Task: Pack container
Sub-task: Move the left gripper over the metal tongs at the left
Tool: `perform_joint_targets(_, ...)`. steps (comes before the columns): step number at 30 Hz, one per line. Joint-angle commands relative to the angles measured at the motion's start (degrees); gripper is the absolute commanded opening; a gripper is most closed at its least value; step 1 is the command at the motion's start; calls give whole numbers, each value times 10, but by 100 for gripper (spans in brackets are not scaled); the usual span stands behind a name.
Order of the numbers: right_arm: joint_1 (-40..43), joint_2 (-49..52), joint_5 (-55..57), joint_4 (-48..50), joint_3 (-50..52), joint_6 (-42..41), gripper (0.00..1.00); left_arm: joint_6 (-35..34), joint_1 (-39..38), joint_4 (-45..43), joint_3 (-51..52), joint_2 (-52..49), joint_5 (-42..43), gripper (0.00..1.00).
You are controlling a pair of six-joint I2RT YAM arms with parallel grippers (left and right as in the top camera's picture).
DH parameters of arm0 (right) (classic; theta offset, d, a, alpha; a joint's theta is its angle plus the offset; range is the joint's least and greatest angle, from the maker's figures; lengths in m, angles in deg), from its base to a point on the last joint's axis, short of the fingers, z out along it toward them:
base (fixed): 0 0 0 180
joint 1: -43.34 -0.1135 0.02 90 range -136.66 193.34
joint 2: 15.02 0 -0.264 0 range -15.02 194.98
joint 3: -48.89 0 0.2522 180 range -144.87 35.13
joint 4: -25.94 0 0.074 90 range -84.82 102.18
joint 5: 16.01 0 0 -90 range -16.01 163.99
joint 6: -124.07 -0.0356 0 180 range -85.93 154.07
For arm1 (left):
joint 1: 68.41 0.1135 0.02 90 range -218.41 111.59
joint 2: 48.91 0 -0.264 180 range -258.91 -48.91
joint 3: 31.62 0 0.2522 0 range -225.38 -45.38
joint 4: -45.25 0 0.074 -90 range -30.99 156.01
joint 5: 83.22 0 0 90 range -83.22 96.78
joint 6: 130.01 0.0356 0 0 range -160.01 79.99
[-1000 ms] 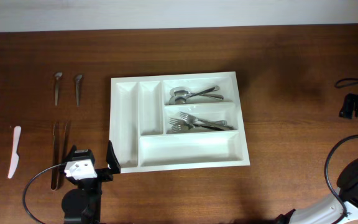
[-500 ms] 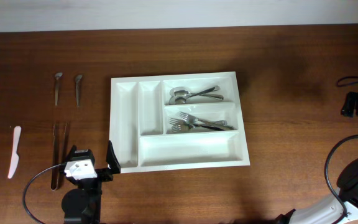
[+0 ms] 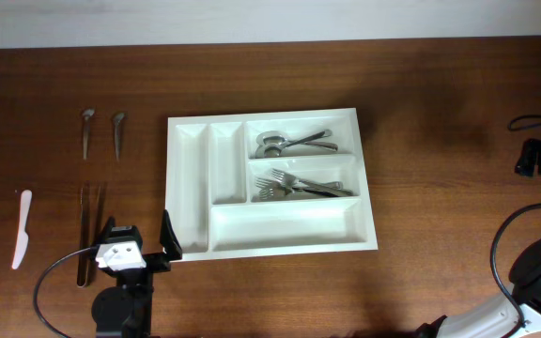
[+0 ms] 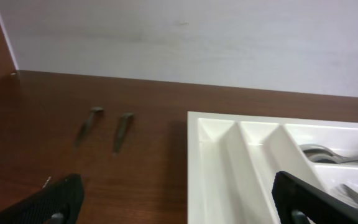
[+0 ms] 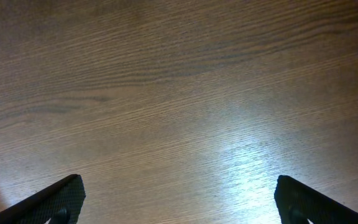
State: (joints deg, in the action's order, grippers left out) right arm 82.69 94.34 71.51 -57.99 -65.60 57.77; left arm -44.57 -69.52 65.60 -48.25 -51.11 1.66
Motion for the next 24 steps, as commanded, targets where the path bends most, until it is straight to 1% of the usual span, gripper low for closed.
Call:
perform_joint_targets(1, 0, -2, -5, 2, 2, -8, 99, -2, -2, -3, 1, 2, 51, 99)
perform_joint_targets(3, 0, -2, -5, 2, 2, -8, 99, -1, -2, 6, -12, 2, 83, 99)
perform_joint_targets(6, 0, -2, -5, 2, 2, -8, 99, -1, -2, 81, -69, -4, 79, 99)
perform_joint_targets(9, 0, -2, -5, 2, 2, -8, 99, -1, -2, 214, -166, -38, 7, 99)
perform_joint_targets(11, 0, -2, -5, 2, 2, -8, 99, -1, -2, 290, -240, -80, -33, 99)
perform_joint_targets(16, 0, -2, -5, 2, 2, -8, 99, 3, -2, 417, -438, -236, -68, 99)
perform_joint_targets(19, 0, -2, -5, 2, 2, -8, 99, 34, -1, 520, -563, -363, -75, 99)
perform_joint_targets(24, 0, -2, -5, 2, 2, -8, 99, 62, 21, 704, -740, -572, -113, 99)
